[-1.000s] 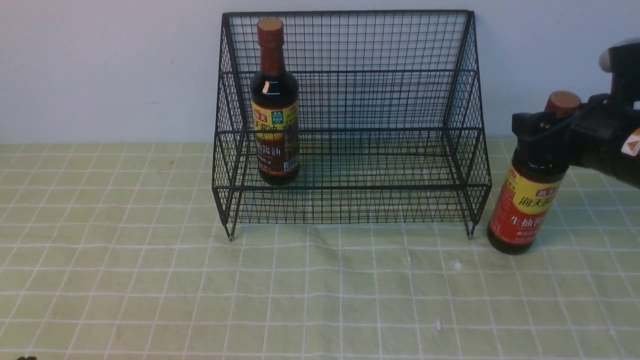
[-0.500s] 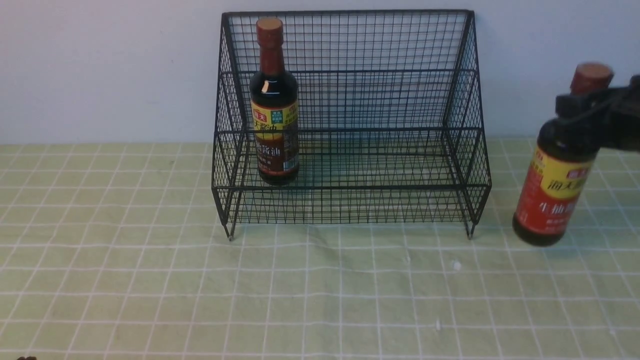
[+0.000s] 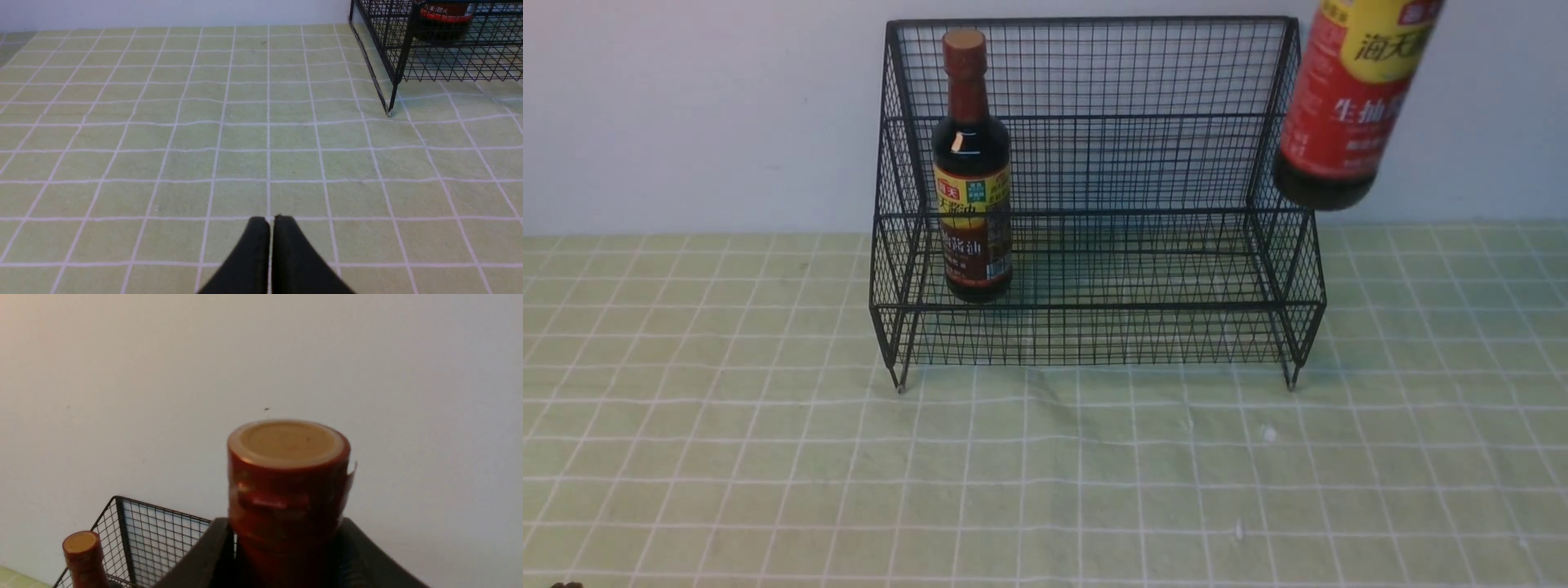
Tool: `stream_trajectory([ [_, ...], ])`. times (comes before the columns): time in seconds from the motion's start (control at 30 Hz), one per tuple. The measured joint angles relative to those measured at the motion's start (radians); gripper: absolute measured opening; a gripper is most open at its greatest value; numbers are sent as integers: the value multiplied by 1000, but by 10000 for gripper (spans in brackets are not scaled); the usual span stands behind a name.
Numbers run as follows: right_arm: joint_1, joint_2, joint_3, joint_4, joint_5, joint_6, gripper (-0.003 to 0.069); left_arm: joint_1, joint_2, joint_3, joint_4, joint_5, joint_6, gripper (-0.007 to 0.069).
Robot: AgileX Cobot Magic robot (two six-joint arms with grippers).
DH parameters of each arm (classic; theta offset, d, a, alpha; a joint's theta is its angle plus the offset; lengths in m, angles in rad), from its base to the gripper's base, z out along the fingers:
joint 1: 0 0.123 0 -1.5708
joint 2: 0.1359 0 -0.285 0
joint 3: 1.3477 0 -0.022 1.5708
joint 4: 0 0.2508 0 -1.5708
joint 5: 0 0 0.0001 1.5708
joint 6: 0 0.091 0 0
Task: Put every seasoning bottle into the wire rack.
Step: Use the right arm to put the condiment bottle back on the shelf
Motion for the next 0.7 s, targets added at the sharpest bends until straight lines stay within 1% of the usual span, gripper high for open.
stream_trajectory([
  [0.13, 19, 96, -17, -1, 0, 0, 277, 0, 0, 0, 0, 0, 0, -7],
  [0.33, 20, 218, -18, 0, 17, 14, 277, 0, 0, 0, 0, 0, 0, -7],
  [0.47, 20, 269, -18, 0, 88, 18, 277, 0, 0, 0, 0, 0, 0, -7],
  [0.7, 20, 273, -22, 0, 214, 19, 277, 0, 0, 0, 0, 0, 0, -7],
])
